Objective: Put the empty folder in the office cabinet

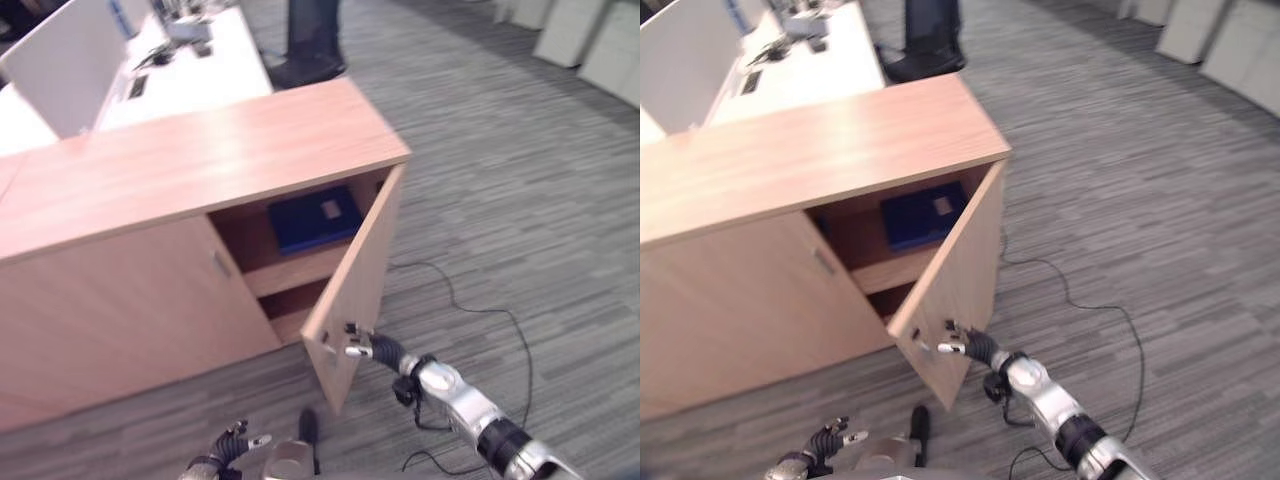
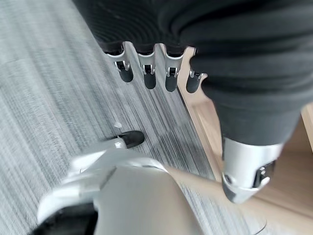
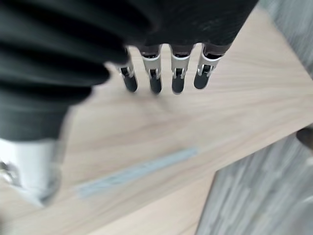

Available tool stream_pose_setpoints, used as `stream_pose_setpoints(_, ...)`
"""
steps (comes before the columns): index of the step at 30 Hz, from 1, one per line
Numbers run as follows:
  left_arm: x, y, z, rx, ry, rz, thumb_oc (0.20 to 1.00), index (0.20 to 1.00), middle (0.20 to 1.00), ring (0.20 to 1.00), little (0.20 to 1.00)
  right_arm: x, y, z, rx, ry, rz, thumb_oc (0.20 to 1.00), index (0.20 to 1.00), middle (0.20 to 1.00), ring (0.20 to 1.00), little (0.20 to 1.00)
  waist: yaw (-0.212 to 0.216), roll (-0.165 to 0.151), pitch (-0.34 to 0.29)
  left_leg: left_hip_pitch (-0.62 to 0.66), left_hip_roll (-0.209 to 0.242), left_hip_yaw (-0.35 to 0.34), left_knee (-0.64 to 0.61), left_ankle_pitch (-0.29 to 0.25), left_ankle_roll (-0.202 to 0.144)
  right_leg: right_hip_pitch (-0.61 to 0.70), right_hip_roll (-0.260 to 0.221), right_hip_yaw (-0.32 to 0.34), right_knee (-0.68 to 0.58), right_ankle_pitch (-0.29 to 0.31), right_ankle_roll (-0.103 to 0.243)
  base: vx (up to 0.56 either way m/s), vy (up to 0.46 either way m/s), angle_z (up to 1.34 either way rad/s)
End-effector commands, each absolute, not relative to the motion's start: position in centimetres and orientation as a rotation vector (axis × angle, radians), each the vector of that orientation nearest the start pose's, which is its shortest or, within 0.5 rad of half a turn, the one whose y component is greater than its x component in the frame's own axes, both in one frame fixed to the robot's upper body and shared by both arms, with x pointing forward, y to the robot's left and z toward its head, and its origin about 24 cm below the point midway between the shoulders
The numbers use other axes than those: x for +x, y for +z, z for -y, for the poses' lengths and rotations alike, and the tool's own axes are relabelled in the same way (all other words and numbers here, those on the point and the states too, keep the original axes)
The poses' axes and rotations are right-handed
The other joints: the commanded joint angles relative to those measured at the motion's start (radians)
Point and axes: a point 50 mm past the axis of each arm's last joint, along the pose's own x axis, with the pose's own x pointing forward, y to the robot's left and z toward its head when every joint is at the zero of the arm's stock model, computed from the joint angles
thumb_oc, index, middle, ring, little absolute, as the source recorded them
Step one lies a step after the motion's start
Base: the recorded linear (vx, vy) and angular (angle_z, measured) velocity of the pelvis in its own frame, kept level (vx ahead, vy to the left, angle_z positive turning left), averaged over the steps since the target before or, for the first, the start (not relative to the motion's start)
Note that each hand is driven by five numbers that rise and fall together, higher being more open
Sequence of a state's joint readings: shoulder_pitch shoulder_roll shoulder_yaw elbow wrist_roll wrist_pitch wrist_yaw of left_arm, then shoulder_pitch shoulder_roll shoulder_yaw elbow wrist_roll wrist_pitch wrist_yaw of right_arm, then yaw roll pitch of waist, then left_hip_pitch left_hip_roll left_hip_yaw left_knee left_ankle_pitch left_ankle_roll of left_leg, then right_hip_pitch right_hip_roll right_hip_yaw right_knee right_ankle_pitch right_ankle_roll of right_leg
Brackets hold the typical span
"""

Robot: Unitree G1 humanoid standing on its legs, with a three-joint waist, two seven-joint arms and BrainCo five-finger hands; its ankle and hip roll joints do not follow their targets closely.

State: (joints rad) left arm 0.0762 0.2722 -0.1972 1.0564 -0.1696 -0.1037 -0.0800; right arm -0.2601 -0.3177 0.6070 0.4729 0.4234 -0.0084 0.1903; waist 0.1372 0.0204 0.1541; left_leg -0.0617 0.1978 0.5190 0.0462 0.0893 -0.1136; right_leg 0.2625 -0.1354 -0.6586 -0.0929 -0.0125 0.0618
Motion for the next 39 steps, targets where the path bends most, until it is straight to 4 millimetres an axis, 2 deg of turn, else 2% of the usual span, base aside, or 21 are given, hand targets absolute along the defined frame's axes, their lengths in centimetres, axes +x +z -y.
stream_pose_setpoints(1, 9.8, -14.8, -24.4, 0.240, -0.044, -1.064, 1.000, 1.000, 1.000, 1.000, 1.000, 29.6, 1.6, 8.8, 0.111, 0.514, -0.184, 1.000, 1.000, 1.000, 1.000, 1.000, 0.011, -0.011, -0.041, 0.062, 0.092, -0.077, 0.035, 0.011, -0.065, -0.033, -0.021, 0.068, 0.016, -0.061, 0.064, 0.09, 0.097, 0.60)
stream_pose_setpoints(2, 9.8, -14.8, -24.4, 0.242, -0.046, -1.063, 1.000, 1.000, 1.000, 1.000, 1.000, 29.6, 1.6, 8.9, 0.112, 0.512, -0.183, 1.000, 1.000, 1.000, 1.000, 1.000, 0.010, -0.011, -0.041, 0.063, 0.090, -0.080, 0.031, 0.013, -0.065, -0.032, -0.021, 0.064, 0.016, -0.060, 0.065, 0.17, 0.180, 1.37)
stream_pose_setpoints(3, 8.7, -15.0, -24.9, 0.283, -0.084, -1.111, 1.000, 1.000, 1.000, 1.000, 1.000, 31.9, 3.0, 12.0, 0.170, 0.323, -0.133, 1.000, 1.000, 1.000, 1.000, 1.000, 0.050, -0.023, -0.066, 0.065, 0.053, -0.134, -0.003, 0.000, -0.045, -0.013, -0.034, 0.028, 0.040, -0.059, 0.066, 0.12, 0.139, 1.47)
stream_pose_setpoints(4, 8.8, -14.9, -24.9, 0.286, -0.085, -1.109, 1.000, 1.000, 1.000, 1.000, 1.000, 32.0, 3.1, 12.1, 0.172, 0.321, -0.132, 1.000, 1.000, 1.000, 1.000, 1.000, 0.050, -0.025, -0.065, 0.064, 0.051, -0.137, -0.003, 0.000, -0.044, -0.014, -0.036, 0.026, 0.043, -0.061, 0.067, 0.19, 0.211, 1.50)
stream_pose_setpoints(6, 8.8, -14.7, -25.3, 0.314, -0.121, -1.114, 1.000, 1.000, 1.000, 1.000, 1.000, 34.1, 4.2, 15.9, 0.260, 0.103, -0.109, 1.000, 1.000, 1.000, 1.000, 1.000, 0.091, -0.047, -0.069, 0.057, 0.015, -0.194, -0.017, -0.014, -0.021, -0.012, -0.061, -0.009, 0.104, -0.071, 0.076, 0.10, 0.112, 1.18)
stream_pose_setpoints(7, 8.9, -14.7, -25.4, 0.317, -0.122, -1.111, 1.000, 1.000, 1.000, 1.000, 1.000, 34.2, 4.3, 16.0, 0.263, 0.100, -0.106, 1.000, 1.000, 1.000, 1.000, 1.000, 0.092, -0.049, -0.067, 0.056, 0.012, -0.197, -0.017, -0.015, -0.019, -0.012, -0.064, -0.012, 0.108, -0.073, 0.078, 0.09, 0.115, 1.08)
stream_pose_setpoints(8, 9.1, -14.4, -25.9, 0.325, -0.129, -1.102, 1.000, 1.000, 1.000, 1.000, 1.000, 35.5, 5.6, 18.8, 0.292, -0.026, -0.080, 1.000, 1.000, 1.000, 1.000, 1.000, 0.112, -0.059, -0.068, 0.056, -0.010, -0.227, -0.027, -0.030, -0.002, -0.023, -0.079, -0.020, 0.153, -0.078, 0.089, 0.06, 0.088, 0.53)
stream_pose_setpoints(9, 9.3, -14.3, -25.9, 0.328, -0.130, -1.097, 1.000, 1.000, 1.000, 1.000, 1.000, 35.7, 5.8, 18.9, 0.296, -0.028, -0.074, 1.000, 1.000, 1.000, 1.000, 1.000, 0.114, -0.063, -0.064, 0.055, -0.014, -0.228, -0.027, -0.031, 0.000, -0.026, -0.086, -0.022, 0.162, -0.081, 0.092, 0.08, 0.198, 0.44)
stream_pose_setpoints(10, 9.8, -13.9, -26.7, 0.338, -0.124, -1.085, 1.000, 1.000, 1.000, 1.000, 1.000, 36.6, 7.2, 21.6, 0.333, -0.141, -0.050, 1.000, 1.000, 1.000, 1.000, 1.000, 0.127, -0.069, -0.061, 0.060, -0.035, -0.248, -0.039, -0.048, 0.020, -0.063, -0.120, -0.023, 0.250, -0.078, 0.120, 0.06, 0.187, 0.43)
stream_pose_setpoints(12, 10.1, -13.8, -26.9, 0.343, -0.123, -1.078, 1.000, 1.000, 1.000, 1.000, 1.000, 37.0, 7.6, 22.9, 0.347, -0.186, -0.051, 1.000, 1.000, 1.000, 1.000, 1.000, 0.134, -0.073, -0.059, 0.068, -0.052, -0.249, -0.049, -0.060, 0.034, -0.089, -0.154, -0.015, 0.319, -0.077, 0.144, 0.09, 0.208, 0.46)
stream_pose_setpoints(13, 10.1, -13.5, -27.6, 0.345, -0.097, -1.073, 1.000, 1.000, 1.000, 1.000, 1.000, 37.3, 8.5, 25.3, 0.334, -0.266, -0.065, 1.000, 1.000, 1.000, 1.000, 1.000, 0.137, -0.061, -0.060, 0.103, -0.066, -0.254, -0.068, -0.084, 0.056, -0.135, -0.211, -0.003, 0.458, -0.028, 0.194, 0.03, 0.210, 0.23)
stream_pose_setpoints(14, 10.6, -13.2, -27.9, 0.345, -0.086, -1.056, 1.000, 1.000, 1.000, 1.000, 1.000, 37.4, 9.2, 26.8, 0.332, -0.310, -0.059, 1.000, 1.000, 1.000, 1.000, 1.000, 0.143, -0.050, -0.046, 0.103, -0.068, -0.242, -0.072, -0.065, 0.073, -0.190, -0.239, 0.013, 0.543, 0.034, 0.200, 0.03, 0.195, 0.16)
stream_pose_setpoints(16, 11.1, -12.9, -28.2, 0.360, -0.082, -1.040, 1.000, 1.000, 1.000, 1.000, 1.000, 37.1, 9.4, 28.2, 0.343, -0.351, -0.058, 1.000, 1.000, 1.000, 1.000, 1.000, 0.142, -0.040, -0.041, 0.109, -0.061, -0.254, -0.089, -0.058, 0.073, -0.229, -0.234, 0.062, 0.588, 0.037, 0.200, -0.02, 0.018, 0.17)
stream_pose_setpoints(17, 11.8, -12.5, -28.5, 0.358, -0.072, -1.008, 1.000, 1.000, 1.000, 1.000, 1.000, 36.4, 9.6, 30.5, 0.364, -0.431, -0.056, 1.000, 1.000, 1.000, 1.000, 1.000, 0.132, -0.039, -0.033, 0.113, -0.071, -0.304, -0.118, -0.057, 0.059, -0.252, -0.192, 0.150, 0.513, -0.004, 0.200, 0.01, -0.026, 0.31)
stream_pose_setpoints(18, 11.9, -12.5, -28.5, 0.358, -0.073, -1.007, 1.000, 1.000, 1.000, 1.000, 1.000, 36.4, 9.7, 30.6, 0.365, -0.432, -0.055, 1.000, 1.000, 1.000, 1.000, 1.000, 0.132, -0.037, -0.033, 0.113, -0.070, -0.305, -0.118, -0.058, 0.058, -0.250, -0.189, 0.148, 0.509, -0.003, 0.200, 0.04, -0.057, 0.33)
stream_pose_setpoints(21, 12.3, -12.1, -29.1, 0.377, -0.074, -1.003, 1.000, 1.000, 1.000, 1.000, 1.000, 34.8, 10.7, 34.8, 0.345, -0.569, -0.039, 1.000, 1.000, 1.000, 1.000, 1.000, 0.132, -0.049, -0.037, 0.100, -0.098, -0.382, -0.118, -0.063, 0.032, -0.191, -0.166, 0.169, 0.228, -0.017, 0.183, 0.08, -0.113, 0.72)
stream_pose_setpoints(24, 11.7, -12.6, -28.4, 0.351, -0.086, -1.016, 1.000, 1.000, 1.000, 1.000, 1.000, 33.5, 11.7, 37.4, 0.283, -0.641, -0.051, 1.000, 1.000, 1.000, 1.000, 1.000, 0.133, -0.047, -0.073, 0.088, -0.105, -0.408, -0.115, -0.058, 0.020, -0.117, -0.131, 0.147, 0.122, 0.003, 0.165, 0.12, -0.099, 0.63)
stream_pose_setpoints(30, 12.2, -12.6, -25.1, 0.299, -0.200, -0.950, 1.000, 1.000, 1.000, 1.000, 1.000, 33.0, 11.0, 37.8, 0.268, -0.636, -0.087, 1.000, 1.000, 1.000, 1.000, 1.000, 0.132, -0.024, -0.088, 0.087, -0.105, -0.426, -0.117, -0.045, 0.014, -0.066, -0.108, 0.113, 0.054, 0.018, 0.155, 0.03, -0.038, 0.25)
stream_pose_setpoints(34, 12.0, -12.5, -24.3, 0.227, -0.180, -0.924, 1.000, 1.000, 1.000, 1.000, 1.000, 33.7, 6.6, 32.5, 0.325, -0.444, -0.128, 1.000, 1.000, 1.000, 1.000, 1.000, 0.093, -0.006, -0.080, 0.093, -0.100, -0.405, -0.120, -0.043, 0.011, -0.066, -0.100, 0.133, 0.025, 0.026, 0.149, 0.00, 0.003, 0.00)
stream_pose_setpoints(37, 12.0, -12.2, -24.2, 0.186, -0.138, -0.894, 1.000, 1.000, 1.000, 1.000, 1.000, 31.2, 1.8, 27.2, 0.320, -0.273, -0.184, 1.000, 1.000, 1.000, 1.000, 1.000, 0.051, 0.000, -0.074, 0.101, -0.098, -0.389, -0.123, -0.047, 0.012, -0.073, -0.100, 0.152, 0.023, 0.027, 0.144, 0.00, 0.019, -0.31)
stream_pose_setpoints(39, 12.1, -11.9, -24.3, 0.178, -0.128, -0.877, 1.000, 1.000, 1.000, 1.000, 1.000, 29.4, 0.1, 25.7, 0.305, -0.227, -0.215, 1.000, 1.000, 1.000, 1.000, 1.000, 0.034, 0.000, -0.077, 0.105, -0.097, -0.384, -0.124, -0.048, 0.012, -0.075, -0.100, 0.159, 0.024, 0.028, 0.143, 0.00, 0.015, -0.08)
